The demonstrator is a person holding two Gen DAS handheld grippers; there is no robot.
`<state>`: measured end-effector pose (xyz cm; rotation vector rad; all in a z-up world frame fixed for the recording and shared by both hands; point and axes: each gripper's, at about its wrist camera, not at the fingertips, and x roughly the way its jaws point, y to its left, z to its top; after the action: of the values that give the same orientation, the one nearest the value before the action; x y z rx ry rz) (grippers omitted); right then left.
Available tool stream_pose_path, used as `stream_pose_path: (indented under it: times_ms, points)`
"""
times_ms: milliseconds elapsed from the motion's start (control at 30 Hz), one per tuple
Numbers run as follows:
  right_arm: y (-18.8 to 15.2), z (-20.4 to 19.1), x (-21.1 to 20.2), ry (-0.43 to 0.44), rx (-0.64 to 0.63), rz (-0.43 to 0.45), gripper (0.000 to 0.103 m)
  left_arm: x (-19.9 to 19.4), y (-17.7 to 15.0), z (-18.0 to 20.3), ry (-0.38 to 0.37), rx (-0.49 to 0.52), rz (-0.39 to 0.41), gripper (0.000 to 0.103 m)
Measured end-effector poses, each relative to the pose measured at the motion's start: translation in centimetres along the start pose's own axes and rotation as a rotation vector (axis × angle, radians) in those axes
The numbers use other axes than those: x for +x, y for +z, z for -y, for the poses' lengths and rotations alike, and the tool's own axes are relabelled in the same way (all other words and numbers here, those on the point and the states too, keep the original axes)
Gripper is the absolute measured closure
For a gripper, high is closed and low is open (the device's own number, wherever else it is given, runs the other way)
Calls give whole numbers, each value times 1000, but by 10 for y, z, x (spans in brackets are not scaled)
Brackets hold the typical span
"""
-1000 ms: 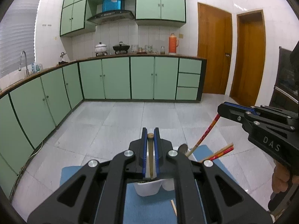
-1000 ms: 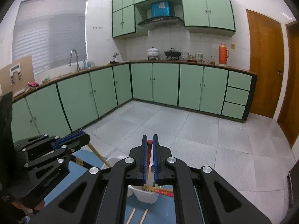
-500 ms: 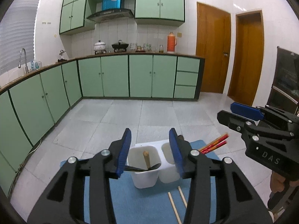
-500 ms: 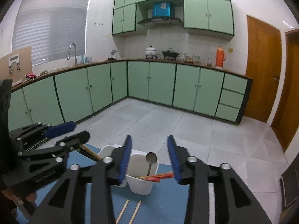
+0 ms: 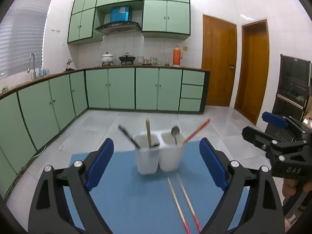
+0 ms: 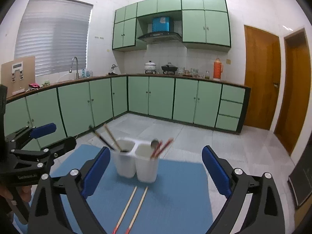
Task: Organize utensils
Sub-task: 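Move both grippers back over the last two red-tipped chopsticks, then grasp a red-tipped chopstick with the right gripper while the left grasps the other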
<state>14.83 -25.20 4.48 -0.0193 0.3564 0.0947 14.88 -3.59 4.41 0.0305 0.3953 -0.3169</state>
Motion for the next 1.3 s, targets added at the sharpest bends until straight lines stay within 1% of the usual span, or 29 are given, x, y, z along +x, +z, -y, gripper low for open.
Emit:
stream_pose_path:
  times_ms: [167,233,300,367,533,633,667,800,833,967,1033,1067,1100,1167,1300]
  points:
    - [-34,-3,-14,-16,28,-49,6,-11,-36,-2,23,-7,-63,13]
    - [-51,-3,-15,-16,48,-84,6,-14,-53,-2,31,1,-91,12]
    - [-71,-5,-14,-14,65,-130,6,-12,-71,-2,44,15,-135,12]
    - [-92,-6,-9,-12,84,-186,6,-11,-90,-2,41,9,-184,12]
    - [-135,-16,-3,-7,107,-280,7,-11,-129,-5,45,10,-264,12]
    - [-157,-25,1,-10,96,-315,15,-10,-146,-6,44,-1,-295,12]
    - [-165,-29,4,-11,89,-332,21,-9,-150,-7,47,-4,-302,12]
    - [-185,-38,12,1,96,-380,32,-5,-164,-8,52,-19,-330,12]
    - [-189,-40,14,-3,96,-391,37,-3,-168,-8,54,-21,-338,12]
    - [-200,-47,21,6,106,-420,47,4,-181,-8,58,-21,-372,12]
    - [-202,-51,23,6,95,-425,49,6,-188,-9,57,-26,-389,12]
    - [-204,-54,25,7,86,-433,53,7,-189,-9,55,-28,-393,12]
    - [-206,-55,25,13,85,-440,55,7,-190,-11,52,-36,-396,12]
    - [-209,-58,29,25,85,-456,62,7,-190,-14,51,-52,-395,12]
    - [-208,-60,33,19,77,-462,63,10,-191,-16,50,-73,-407,12]
